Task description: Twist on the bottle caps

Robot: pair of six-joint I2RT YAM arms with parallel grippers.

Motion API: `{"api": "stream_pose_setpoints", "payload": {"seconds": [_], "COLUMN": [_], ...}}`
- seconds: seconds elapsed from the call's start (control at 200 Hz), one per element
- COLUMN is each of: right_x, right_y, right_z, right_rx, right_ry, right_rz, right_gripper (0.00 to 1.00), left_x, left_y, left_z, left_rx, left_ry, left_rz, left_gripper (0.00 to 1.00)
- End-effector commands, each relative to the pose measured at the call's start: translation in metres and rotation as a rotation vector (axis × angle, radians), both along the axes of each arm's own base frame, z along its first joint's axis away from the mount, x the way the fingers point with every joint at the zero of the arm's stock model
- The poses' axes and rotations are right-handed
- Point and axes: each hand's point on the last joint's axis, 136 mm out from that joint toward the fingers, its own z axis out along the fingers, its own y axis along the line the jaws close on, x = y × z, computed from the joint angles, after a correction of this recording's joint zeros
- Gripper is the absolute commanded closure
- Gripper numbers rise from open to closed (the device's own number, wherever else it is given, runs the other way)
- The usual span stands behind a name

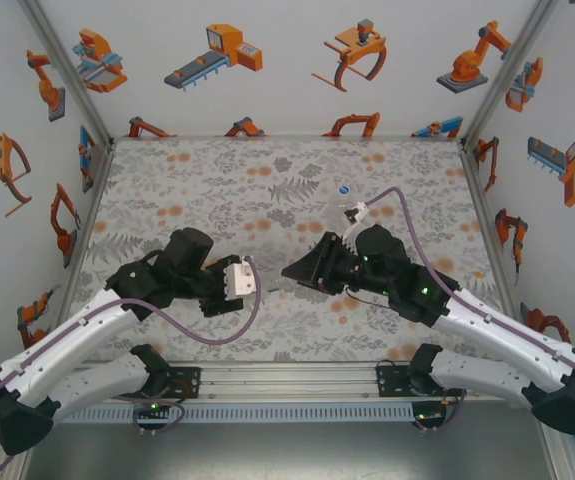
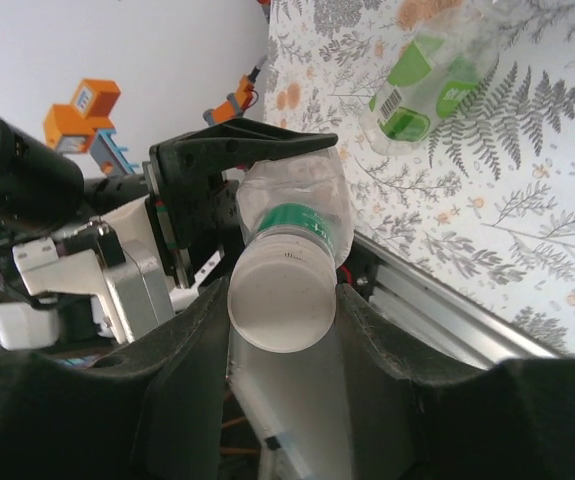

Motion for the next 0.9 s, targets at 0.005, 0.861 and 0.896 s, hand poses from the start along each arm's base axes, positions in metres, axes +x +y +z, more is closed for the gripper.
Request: {"api": "stream_pose_setpoints", "payload": {"seconds": [0.005,0.861,0.896], "right_x": [0.006,0.007,-0.002], "right_y": [0.002,-0.019,-0.014], "right_z": [-0.022,0.077,0.079], "right_rx": [0.049,-0.362,-0.365], "right_ry": [0.153,-0.679,-0.748], "right_rz": [-0.076,0.337,0.423], "right_gripper": [1.0,0.39,0.39], "left_x": [-0.011,-0.007,-0.008], "left_y": [-0.021,-0.022,-0.022], "left_z": [0.033,0.02,0.021], "left_rx": [-0.145,-0.106,-0.108], "left_ry": [-0.031,-0.011,-0.01], "left_rz": [-0.099,-0.092,-0.097], "left_gripper": [1.0,1.0,1.0]}}
